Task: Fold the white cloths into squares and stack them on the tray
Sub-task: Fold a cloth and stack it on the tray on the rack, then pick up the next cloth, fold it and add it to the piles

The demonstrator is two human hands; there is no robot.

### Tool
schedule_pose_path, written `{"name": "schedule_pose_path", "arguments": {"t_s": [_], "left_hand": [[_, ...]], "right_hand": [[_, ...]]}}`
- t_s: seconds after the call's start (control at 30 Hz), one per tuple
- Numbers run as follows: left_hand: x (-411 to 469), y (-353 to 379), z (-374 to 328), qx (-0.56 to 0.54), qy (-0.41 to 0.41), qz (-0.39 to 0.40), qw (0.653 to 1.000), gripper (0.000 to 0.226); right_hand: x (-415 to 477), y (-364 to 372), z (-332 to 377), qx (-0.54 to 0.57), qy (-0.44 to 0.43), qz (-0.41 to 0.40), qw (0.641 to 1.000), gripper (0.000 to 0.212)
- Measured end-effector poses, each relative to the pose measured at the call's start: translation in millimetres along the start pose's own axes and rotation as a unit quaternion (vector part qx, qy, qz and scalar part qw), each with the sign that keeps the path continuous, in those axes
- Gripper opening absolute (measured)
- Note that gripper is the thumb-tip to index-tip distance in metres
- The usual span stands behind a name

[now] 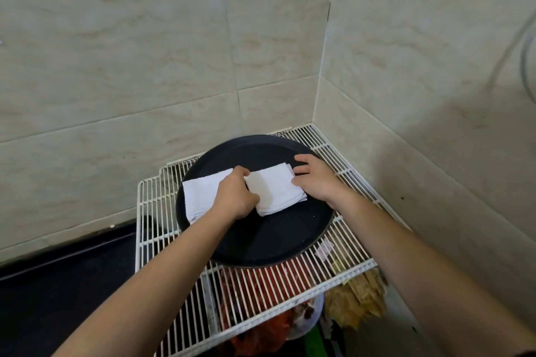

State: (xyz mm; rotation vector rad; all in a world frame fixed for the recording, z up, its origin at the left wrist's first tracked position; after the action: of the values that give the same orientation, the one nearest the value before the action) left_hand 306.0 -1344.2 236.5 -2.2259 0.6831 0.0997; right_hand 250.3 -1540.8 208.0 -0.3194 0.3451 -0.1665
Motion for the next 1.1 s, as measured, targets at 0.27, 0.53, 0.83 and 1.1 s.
{"name": "schedule_pose_path", "arguments": {"t_s": [0.27, 0.53, 0.83, 1.1], "left_hand": [[-15.8, 19.3, -8.6, 0.089, 0.057, 0.042, 0.994, 0.068], [-25.0, 11.3, -18.7, 0.069, 0.063, 0.043, 0.995, 0.069], [-118.8, -90.6, -9.3, 0.338, 0.187, -0.269, 0.882, 0.060], [-234.6, -150.4, 133.3, 0.419, -0.068, -0.299, 0.855, 0.076]], "right_hand": [[-37.4, 9.2, 17.9, -0.391, -0.157, -0.032, 0.906, 0.044], [-53.1, 1.3, 14.0, -0.384, -0.125, -0.045, 0.914, 0.048], [-82.7, 25.8, 97.8, -0.460, -0.251, -0.186, 0.831, 0.064], [-96.8, 207.1, 143.4, -0.441, -0.394, -0.042, 0.806, 0.069]]}}
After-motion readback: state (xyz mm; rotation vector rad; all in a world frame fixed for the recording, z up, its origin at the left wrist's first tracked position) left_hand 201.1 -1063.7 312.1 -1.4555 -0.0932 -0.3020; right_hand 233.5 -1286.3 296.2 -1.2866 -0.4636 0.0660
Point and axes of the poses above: each hand's wrist, its own x-axis towards the middle knuckle, its own y-axis out of the palm, z = x × y, the point moved 7 cm from there along x, towards the middle knuckle, and after that the axes turned 9 degrees about z, right-handed, at the moved point
